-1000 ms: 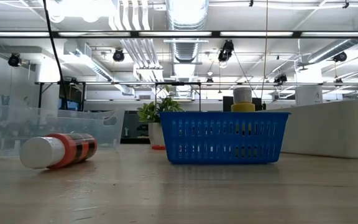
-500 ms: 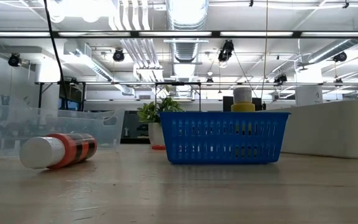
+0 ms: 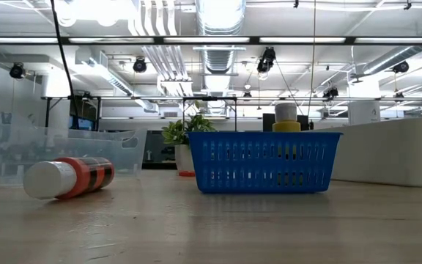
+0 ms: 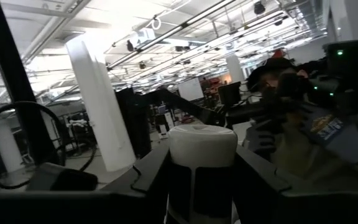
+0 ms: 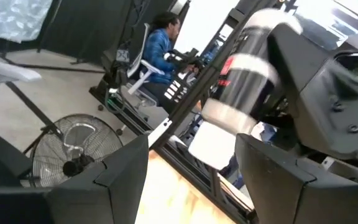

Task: Pick & Place Paint Supplies
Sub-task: Put the gray paint bottle in the blue bin

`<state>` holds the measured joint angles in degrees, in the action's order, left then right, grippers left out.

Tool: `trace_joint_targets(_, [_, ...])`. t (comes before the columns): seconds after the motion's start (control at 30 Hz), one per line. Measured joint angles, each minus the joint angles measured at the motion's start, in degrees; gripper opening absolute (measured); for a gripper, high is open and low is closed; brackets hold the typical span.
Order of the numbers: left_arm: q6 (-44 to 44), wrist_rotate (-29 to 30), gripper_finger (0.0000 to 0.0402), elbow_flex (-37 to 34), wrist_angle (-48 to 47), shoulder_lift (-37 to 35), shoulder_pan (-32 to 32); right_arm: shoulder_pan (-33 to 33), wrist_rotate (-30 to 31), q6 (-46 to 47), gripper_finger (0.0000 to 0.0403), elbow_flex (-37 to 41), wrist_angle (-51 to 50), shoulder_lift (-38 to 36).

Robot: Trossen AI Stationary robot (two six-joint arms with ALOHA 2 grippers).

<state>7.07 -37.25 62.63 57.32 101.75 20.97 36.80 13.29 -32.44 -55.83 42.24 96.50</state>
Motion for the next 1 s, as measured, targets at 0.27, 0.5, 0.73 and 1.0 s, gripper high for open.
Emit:
trace_joint_targets(0.27, [0.1, -0.4, 0.0147, 0.1, 0.0, 0.0, 0.3, -2.9, -4.2, 2.7, 0.0238, 0.0, 0.2, 0.0])
trace_joint_targets(0.5, [0.3, -0.5, 0.0147, 0.1, 0.7, 0.0, 0.2, -3.8, -7.4, 3.8, 0.0238, 0.0, 0.6, 0.0])
trace_joint_targets(0.73, [0.4, -2.9, 0.0147, 0.1, 0.2, 0.0, 0.2, -3.9, -11.5, 7.1, 0.0238, 0.0, -0.2, -0.7])
trace_joint_targets(1.0, [-4.4, -2.8, 0.0147, 0.1, -5.1, 0.0, 0.6, -2.2, -10.8, 9.1, 0.0238, 0.0, -6.2, -2.5])
